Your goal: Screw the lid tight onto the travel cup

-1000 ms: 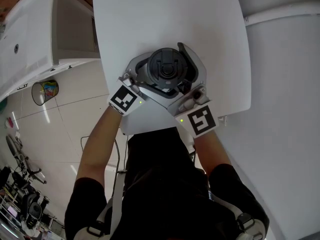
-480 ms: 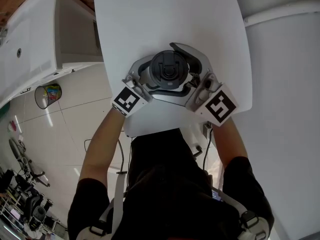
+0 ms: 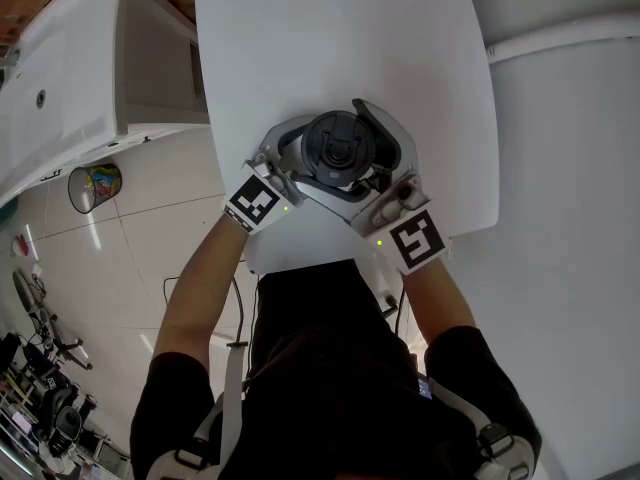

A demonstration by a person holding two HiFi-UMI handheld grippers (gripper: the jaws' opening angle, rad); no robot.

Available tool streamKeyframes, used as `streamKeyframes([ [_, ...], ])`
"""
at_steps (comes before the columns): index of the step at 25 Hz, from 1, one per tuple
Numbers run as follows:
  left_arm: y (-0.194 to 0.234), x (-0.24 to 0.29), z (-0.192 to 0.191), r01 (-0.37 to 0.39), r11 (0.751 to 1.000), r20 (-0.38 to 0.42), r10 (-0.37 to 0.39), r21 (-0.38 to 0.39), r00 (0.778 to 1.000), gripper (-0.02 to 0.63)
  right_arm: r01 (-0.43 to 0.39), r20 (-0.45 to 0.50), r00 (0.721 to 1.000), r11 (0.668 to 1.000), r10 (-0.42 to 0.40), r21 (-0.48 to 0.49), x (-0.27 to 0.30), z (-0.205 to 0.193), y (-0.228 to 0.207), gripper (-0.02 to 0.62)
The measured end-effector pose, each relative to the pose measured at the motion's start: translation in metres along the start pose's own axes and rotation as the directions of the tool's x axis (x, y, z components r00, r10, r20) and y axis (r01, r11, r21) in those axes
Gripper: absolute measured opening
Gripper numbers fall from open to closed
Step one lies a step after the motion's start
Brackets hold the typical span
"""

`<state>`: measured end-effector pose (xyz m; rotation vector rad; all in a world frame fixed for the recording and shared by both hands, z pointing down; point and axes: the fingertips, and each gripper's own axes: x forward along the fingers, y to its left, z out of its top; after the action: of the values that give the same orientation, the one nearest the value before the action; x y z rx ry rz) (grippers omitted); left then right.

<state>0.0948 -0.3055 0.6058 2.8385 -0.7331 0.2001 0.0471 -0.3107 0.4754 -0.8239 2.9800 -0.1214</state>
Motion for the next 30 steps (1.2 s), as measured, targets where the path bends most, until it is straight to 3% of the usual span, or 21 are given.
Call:
streamKeyframes([
  [4,0.0,0.0,-0.001,0.0,1.0,-0.004,0.0,-0.003,1.0,0.376,0.134,0.024,0.991,0.991,-0.135,0.023,-0.002,-0.001,-0.004,0.462],
  [9,-0.001,0.001,0.001,0.002,1.0,-0.005,-0.002,-0.004,1.0,0.377,0.186,0.01,0.983,0.982,-0.186,0.018,-0.003,-0.001,-0.006,0.463],
  [11,0.0,0.0,0.001,0.0,1.0,-0.006,0.0,-0.004,1.0,0.377,0.141,-0.026,0.99,0.99,-0.141,-0.005,-0.004,-0.007,-0.002,0.467],
  [15,0.0,0.002,0.0,-0.001,1.0,-0.008,0.001,-0.003,1.0,0.379,-0.042,-0.083,0.996,0.998,0.038,-0.04,-0.006,-0.012,0.007,0.525],
  [18,0.0,0.002,0.001,0.0,1.0,-0.008,0.0,-0.003,1.0,0.377,-0.157,-0.139,0.98,0.982,0.143,-0.1,-0.005,-0.01,0.006,0.525],
  [21,0.0,0.002,0.001,0.0,1.0,-0.007,0.0,-0.002,1.0,0.377,-0.261,-0.15,0.958,0.96,0.245,-0.099,0.002,-0.006,0.01,0.529],
  [24,-0.001,0.002,0.001,0.001,1.0,-0.008,-0.001,-0.004,1.0,0.379,-0.285,-0.147,0.952,0.954,0.27,-0.092,0.006,-0.006,0.014,0.521],
  [30,0.0,0.002,0.002,0.002,1.0,-0.008,-0.002,-0.005,1.0,0.379,-0.235,-0.127,0.966,0.968,0.223,-0.089,0.008,-0.005,0.013,0.5],
])
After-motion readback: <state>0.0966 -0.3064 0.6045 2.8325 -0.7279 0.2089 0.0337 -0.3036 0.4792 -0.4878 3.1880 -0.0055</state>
